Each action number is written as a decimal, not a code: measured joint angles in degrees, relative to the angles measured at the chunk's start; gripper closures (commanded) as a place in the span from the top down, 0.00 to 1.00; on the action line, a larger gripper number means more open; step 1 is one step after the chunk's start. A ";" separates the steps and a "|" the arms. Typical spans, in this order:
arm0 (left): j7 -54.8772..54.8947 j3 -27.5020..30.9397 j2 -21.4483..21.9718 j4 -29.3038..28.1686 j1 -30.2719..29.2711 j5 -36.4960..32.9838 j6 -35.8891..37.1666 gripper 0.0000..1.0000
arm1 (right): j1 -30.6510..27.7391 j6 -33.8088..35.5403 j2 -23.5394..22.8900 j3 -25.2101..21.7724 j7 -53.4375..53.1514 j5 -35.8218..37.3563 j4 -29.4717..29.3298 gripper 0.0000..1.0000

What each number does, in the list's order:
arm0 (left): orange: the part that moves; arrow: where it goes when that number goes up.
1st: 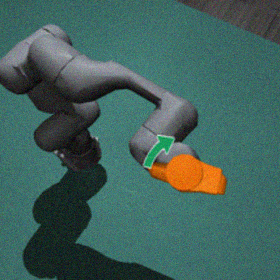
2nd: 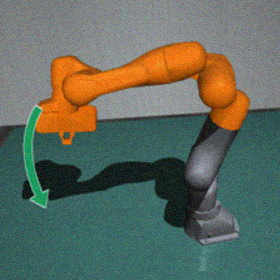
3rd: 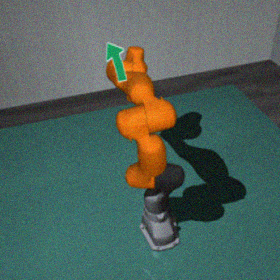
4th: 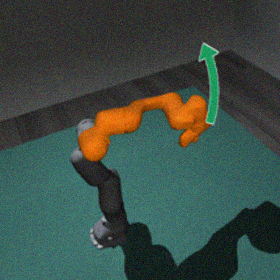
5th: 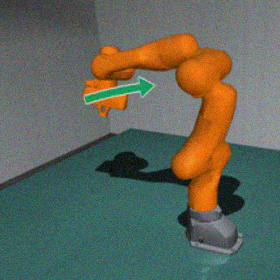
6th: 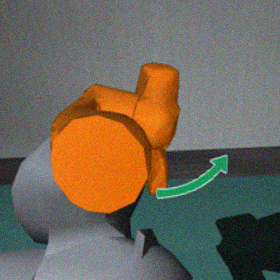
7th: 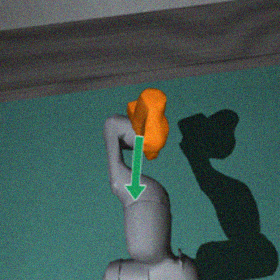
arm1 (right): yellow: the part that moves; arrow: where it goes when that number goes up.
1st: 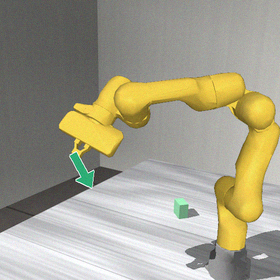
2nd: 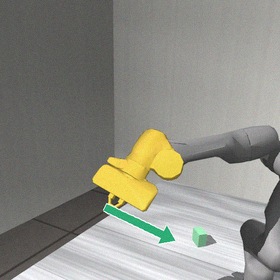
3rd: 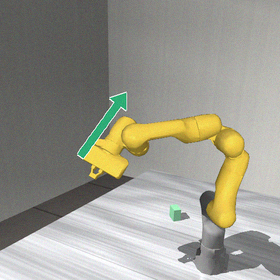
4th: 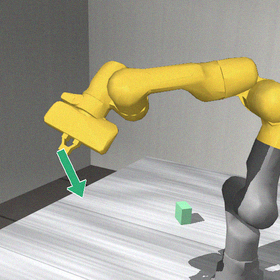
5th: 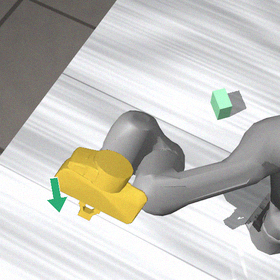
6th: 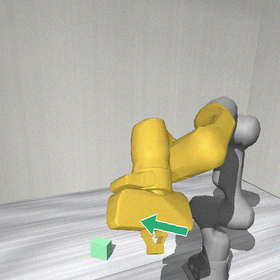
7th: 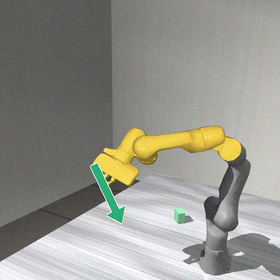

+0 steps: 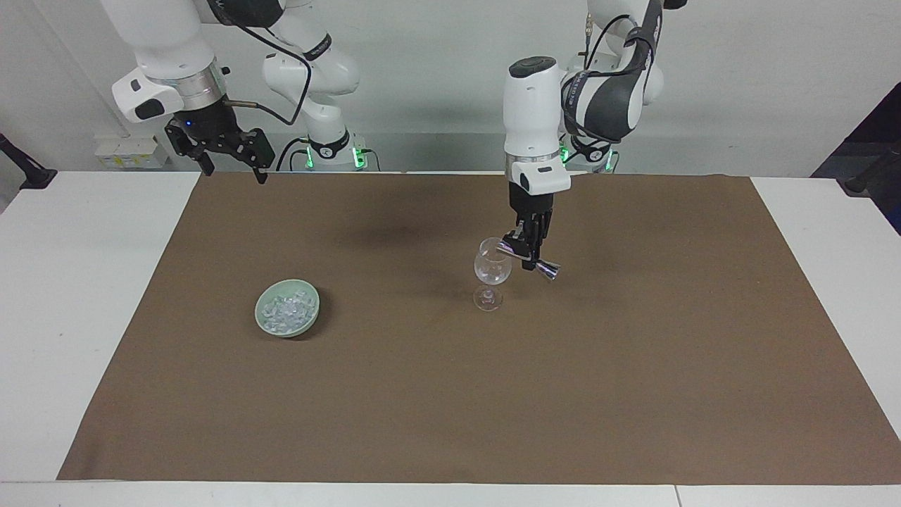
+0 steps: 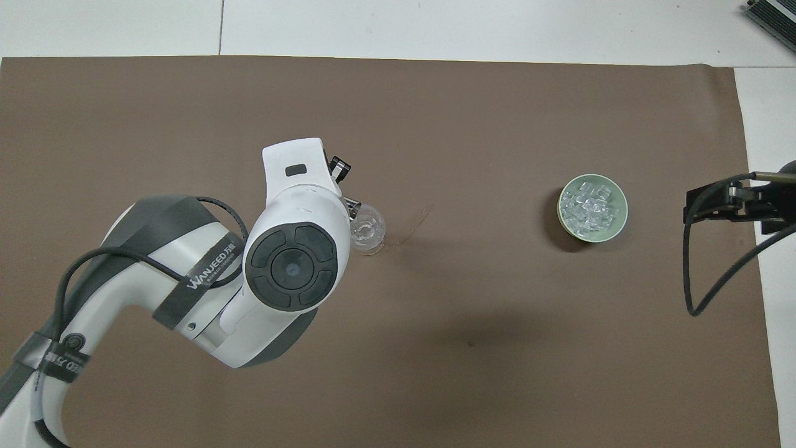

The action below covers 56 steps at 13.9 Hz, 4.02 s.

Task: Pour wine and add ice with both arms
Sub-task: 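Tilt the shot cup over the clear cup with the left gripper, then hold the tilted shot cup over the clear cup with the left gripper, then turn the shot cup upright and carry it back with the left gripper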

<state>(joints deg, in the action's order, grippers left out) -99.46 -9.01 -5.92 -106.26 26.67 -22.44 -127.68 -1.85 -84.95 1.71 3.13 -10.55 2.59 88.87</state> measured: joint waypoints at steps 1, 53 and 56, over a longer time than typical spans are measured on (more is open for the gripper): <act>0.00 -0.04 0.00 0.02 0.12 -0.52 0.13 0.00 | 0.00 0.00 0.00 0.00 0.00 0.00 0.00 1.00; 17.51 2.07 0.32 2.45 -12.25 43.25 4.69 0.00 | 0.00 0.00 0.00 0.00 0.00 0.00 0.00 1.00; 20.88 2.11 0.32 2.38 -18.34 55.68 7.65 0.00 | 0.00 0.00 0.00 0.00 0.00 0.00 0.00 1.00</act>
<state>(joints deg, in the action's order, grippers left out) -78.58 -6.91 -5.60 -103.88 8.33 33.24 -120.03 -1.85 -84.95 1.71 3.13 -10.55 2.59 88.87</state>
